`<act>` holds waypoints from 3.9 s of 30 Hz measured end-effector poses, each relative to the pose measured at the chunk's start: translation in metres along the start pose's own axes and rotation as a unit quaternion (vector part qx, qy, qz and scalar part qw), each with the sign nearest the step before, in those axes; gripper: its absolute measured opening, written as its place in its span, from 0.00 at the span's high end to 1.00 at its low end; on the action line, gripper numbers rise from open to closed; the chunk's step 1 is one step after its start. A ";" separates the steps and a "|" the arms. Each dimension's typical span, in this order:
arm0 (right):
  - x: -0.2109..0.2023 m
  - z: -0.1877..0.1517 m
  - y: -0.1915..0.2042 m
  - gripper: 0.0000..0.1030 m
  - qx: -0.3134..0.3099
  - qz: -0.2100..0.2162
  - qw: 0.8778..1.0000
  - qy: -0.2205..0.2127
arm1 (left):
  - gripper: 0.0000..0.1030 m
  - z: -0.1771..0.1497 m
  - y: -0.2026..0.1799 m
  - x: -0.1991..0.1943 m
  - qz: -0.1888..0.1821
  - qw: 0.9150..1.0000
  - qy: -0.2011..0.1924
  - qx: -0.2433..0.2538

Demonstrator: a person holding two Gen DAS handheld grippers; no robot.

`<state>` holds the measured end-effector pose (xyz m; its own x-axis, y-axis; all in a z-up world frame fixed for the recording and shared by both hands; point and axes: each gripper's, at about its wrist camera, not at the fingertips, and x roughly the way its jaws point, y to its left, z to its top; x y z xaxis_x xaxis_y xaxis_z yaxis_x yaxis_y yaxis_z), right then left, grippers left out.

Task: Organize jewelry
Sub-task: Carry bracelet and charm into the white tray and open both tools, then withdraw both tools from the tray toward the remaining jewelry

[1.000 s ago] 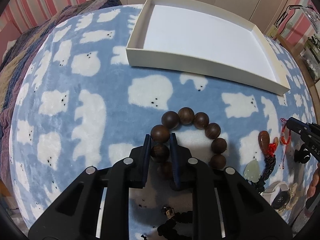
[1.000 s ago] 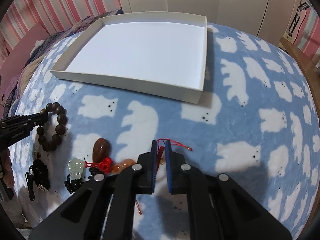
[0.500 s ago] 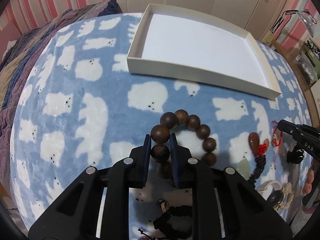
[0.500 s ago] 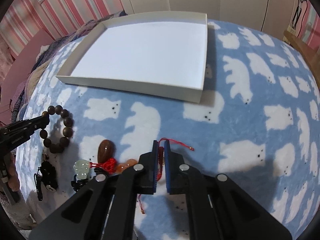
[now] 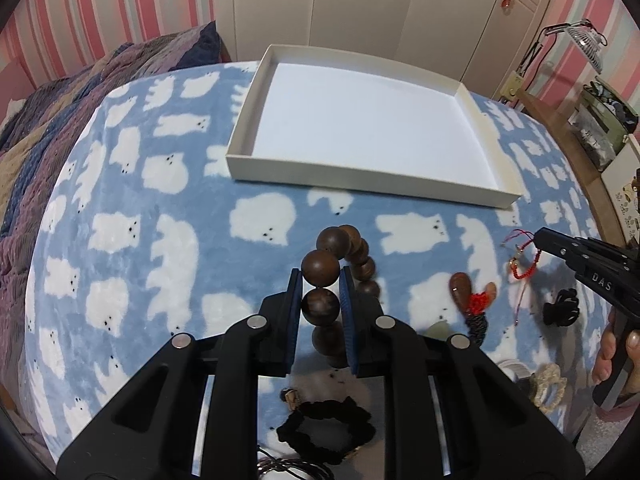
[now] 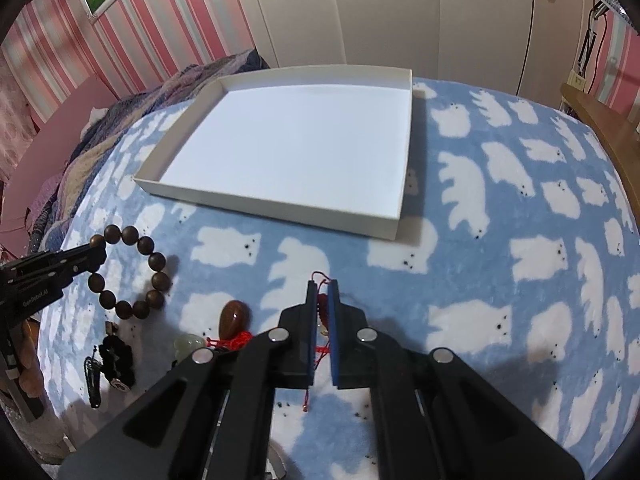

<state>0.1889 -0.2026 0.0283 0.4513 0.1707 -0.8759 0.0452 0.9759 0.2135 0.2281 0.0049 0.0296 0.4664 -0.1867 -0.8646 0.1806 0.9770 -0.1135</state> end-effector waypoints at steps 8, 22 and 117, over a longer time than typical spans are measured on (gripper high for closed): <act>-0.010 0.015 -0.001 0.96 0.003 0.000 1.000 -0.021 | 0.84 0.014 -0.017 -0.014 -0.002 1.000 -0.019 0.015; -0.002 0.120 -0.009 0.96 0.021 -0.053 0.996 -0.064 | 0.84 0.122 -0.035 -0.009 0.004 0.999 -0.035 0.025; -0.069 0.040 -0.034 0.10 0.005 -0.175 0.984 -0.013 | 0.03 0.025 -0.059 -0.035 0.057 0.996 -0.021 0.060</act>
<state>0.1919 -0.2525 0.0984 0.4285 -0.1795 -0.8855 0.2099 0.9730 -0.0957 0.2232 -0.0487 0.0786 0.5257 -0.0822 -0.8467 0.2253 0.9732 0.0454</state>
